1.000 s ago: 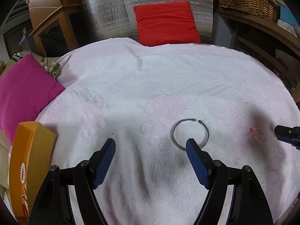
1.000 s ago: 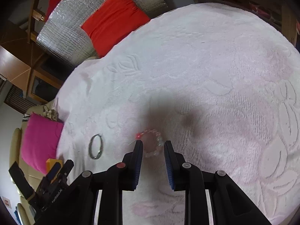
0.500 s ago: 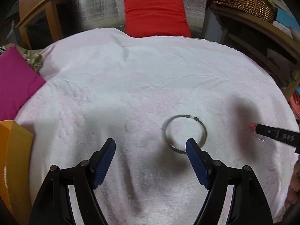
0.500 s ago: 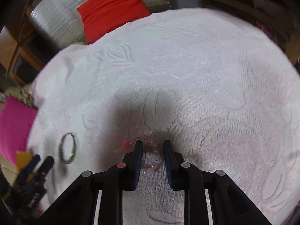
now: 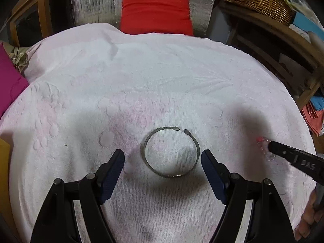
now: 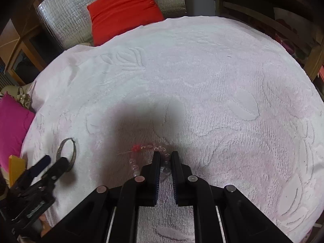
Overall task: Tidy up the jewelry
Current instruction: 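Grasp the pink-and-clear bead bracelet with the right tool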
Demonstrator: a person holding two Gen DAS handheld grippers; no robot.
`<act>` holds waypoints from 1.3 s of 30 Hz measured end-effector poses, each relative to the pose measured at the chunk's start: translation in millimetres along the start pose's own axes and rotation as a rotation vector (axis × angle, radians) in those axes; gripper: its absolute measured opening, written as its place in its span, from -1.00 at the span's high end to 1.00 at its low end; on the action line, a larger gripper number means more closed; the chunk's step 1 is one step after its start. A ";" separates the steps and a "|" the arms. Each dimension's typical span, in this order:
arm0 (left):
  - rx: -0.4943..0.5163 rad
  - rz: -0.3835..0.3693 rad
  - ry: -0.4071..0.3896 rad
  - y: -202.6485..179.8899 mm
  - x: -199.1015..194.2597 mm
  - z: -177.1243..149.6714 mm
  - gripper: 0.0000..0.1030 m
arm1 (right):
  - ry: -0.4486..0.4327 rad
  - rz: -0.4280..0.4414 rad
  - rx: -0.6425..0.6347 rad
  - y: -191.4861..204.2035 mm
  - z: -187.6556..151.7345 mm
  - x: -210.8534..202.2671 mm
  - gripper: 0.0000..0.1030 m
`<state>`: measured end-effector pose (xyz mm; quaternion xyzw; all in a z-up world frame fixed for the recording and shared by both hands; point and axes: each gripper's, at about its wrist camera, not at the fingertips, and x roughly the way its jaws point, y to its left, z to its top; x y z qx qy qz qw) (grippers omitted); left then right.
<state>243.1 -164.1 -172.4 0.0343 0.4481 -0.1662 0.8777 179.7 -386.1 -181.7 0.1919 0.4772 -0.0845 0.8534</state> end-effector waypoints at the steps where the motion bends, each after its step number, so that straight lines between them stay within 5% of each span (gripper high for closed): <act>1: -0.001 -0.003 0.004 -0.4 2.4 0.5 -0.52 | -0.013 0.023 0.011 -2.2 0.6 -3.4 0.82; 6: -0.007 -0.052 0.010 -1.8 10.7 1.0 -0.52 | -0.075 0.101 0.060 -10.4 3.3 -21.0 0.82; 9: 0.014 -0.048 -0.003 -1.9 8.5 -0.3 -0.21 | -0.067 0.127 0.082 -11.4 3.0 -20.9 0.82; 16: -0.004 -0.061 -0.002 11.6 -1.0 -4.0 -0.20 | -0.067 0.175 0.085 2.1 -0.6 -22.6 0.82; 39: 0.015 0.153 -0.126 61.2 -67.4 -15.7 -0.20 | -0.129 0.411 -0.039 89.3 -18.5 -35.8 0.82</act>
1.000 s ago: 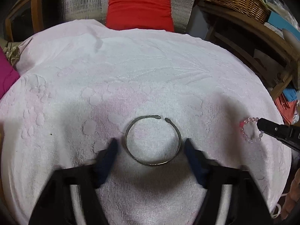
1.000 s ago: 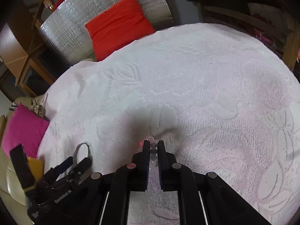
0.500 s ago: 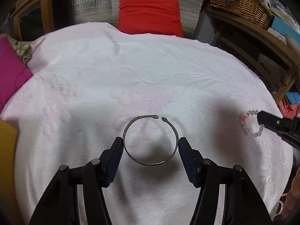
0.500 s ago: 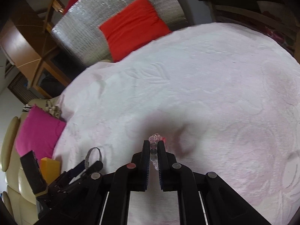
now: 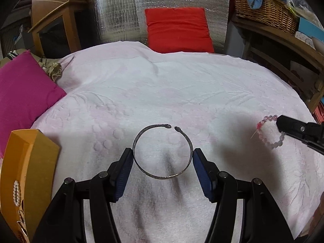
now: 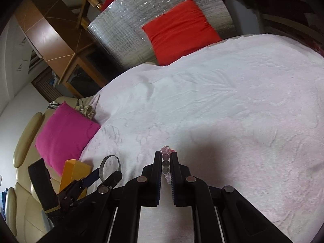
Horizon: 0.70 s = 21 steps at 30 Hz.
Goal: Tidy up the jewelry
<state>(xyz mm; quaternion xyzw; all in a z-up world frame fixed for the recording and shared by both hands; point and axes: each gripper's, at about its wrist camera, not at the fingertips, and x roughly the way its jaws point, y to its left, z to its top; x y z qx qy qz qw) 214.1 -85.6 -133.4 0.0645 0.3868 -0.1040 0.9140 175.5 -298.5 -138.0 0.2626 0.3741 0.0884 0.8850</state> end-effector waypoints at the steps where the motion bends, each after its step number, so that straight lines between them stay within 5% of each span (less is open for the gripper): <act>1: 0.001 0.004 -0.002 0.5 -0.7 -0.2 -0.20 | 0.005 0.005 0.001 1.2 -1.2 1.7 0.82; 21: -0.006 0.038 0.060 9.7 7.0 -9.8 -0.21 | 0.114 -0.022 -0.026 12.1 -16.0 25.8 0.82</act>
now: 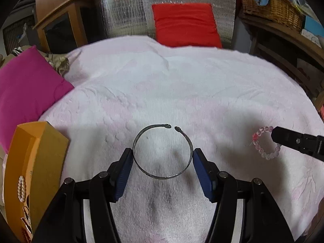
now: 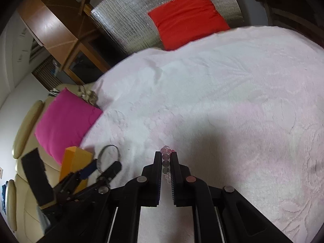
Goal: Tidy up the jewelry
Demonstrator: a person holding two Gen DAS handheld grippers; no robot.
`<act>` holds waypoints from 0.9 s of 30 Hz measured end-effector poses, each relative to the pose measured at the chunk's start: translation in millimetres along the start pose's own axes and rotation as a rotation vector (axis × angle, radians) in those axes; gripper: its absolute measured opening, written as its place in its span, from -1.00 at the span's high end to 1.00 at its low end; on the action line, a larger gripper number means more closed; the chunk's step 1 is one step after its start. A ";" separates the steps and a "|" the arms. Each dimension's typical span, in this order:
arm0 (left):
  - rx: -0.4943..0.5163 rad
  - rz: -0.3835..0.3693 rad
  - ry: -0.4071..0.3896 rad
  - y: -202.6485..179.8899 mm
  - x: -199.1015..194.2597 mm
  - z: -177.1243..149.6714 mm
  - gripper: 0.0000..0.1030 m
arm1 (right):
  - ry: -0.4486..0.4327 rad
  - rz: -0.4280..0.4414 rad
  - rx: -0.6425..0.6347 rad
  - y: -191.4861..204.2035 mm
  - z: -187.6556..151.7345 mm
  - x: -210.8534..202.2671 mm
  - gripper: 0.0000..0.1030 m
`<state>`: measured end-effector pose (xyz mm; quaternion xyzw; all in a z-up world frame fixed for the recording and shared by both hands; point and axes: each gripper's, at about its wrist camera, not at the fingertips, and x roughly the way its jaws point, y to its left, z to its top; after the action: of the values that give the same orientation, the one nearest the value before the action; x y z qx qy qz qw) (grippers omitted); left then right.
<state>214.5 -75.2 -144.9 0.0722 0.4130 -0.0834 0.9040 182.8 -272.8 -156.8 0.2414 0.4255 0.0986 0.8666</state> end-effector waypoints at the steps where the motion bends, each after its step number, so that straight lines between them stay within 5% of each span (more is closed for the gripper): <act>1: -0.001 -0.006 0.024 -0.1 5.1 -1.7 -0.21 | 0.017 0.001 0.006 -3.8 -0.8 3.7 0.82; 5: -0.035 -0.056 0.135 3.1 26.8 -8.0 -0.22 | 0.111 -0.050 0.080 -25.6 -3.1 19.9 0.77; 9: -0.088 -0.088 0.176 11.1 33.5 -7.7 -0.22 | 0.103 -0.069 0.114 -38.0 0.3 14.2 0.76; 14: -0.092 -0.101 0.183 20.9 31.0 -5.8 -0.32 | 0.093 -0.087 0.131 -46.6 2.2 9.7 -0.08; 18: -0.081 -0.097 0.172 20.7 25.9 -7.7 -0.33 | 0.072 -0.117 0.083 -42.2 1.4 10.6 -0.08; 21: -0.058 -0.094 0.172 13.6 25.7 -7.9 -0.33 | 0.075 -0.177 0.041 -38.7 1.0 18.1 0.34; 27: -0.013 -0.053 0.146 6.3 20.5 -7.4 -0.34 | 0.054 -0.280 -0.072 -25.4 -1.7 23.5 0.63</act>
<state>223.5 -69.4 -164.8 0.0615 0.4802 -0.0990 0.8694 195.1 -285.3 -186.6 0.1458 0.4743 -0.0015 0.8682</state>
